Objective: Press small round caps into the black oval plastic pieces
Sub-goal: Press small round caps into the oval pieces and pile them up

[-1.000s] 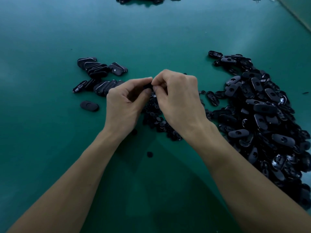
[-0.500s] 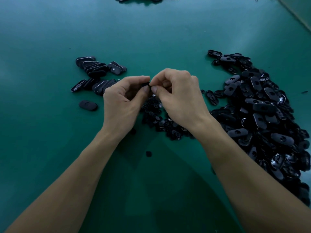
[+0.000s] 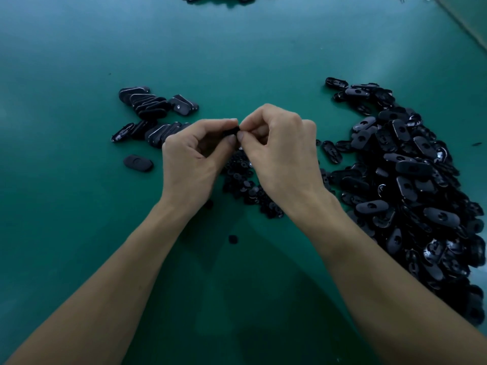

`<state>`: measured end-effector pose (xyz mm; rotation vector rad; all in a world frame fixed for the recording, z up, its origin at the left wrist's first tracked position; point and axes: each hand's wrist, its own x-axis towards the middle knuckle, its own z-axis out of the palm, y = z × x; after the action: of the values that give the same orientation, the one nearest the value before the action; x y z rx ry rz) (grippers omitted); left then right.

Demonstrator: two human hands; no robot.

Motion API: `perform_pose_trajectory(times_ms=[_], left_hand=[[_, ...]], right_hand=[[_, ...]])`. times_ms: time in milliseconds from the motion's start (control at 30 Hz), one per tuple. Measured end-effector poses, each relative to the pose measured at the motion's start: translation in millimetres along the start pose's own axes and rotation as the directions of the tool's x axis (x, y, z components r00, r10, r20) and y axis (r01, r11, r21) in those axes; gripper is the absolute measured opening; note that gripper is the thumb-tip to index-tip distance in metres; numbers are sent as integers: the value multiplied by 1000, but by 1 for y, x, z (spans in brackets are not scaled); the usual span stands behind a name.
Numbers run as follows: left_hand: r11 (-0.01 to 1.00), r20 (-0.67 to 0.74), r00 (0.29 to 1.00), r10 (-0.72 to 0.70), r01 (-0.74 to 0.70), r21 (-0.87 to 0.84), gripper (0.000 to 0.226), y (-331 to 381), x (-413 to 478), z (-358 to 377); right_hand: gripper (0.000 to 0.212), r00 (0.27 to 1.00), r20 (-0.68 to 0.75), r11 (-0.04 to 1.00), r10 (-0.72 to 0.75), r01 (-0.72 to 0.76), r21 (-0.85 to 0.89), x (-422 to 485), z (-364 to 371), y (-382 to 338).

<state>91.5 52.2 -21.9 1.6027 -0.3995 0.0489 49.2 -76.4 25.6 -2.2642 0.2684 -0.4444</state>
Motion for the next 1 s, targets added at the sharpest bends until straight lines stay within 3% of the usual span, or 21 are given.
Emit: perform_pose_trajectory(times_ms=[500,867,1000], left_hand=[[992,-48,998,-44,38,-119,21,-1,3,-2],[987,-5,999,-52,51,-150,23,-1,4,-2],[982,20,998,-52,55,-179,21,0,3,-1]], right_hand=[[19,999,7,992,-44,43,117,-8,3,-5],[19,991,112,995,-75,68,71,6,-12,11],[24,980,196,991,-46,20,135,13,-18,15]])
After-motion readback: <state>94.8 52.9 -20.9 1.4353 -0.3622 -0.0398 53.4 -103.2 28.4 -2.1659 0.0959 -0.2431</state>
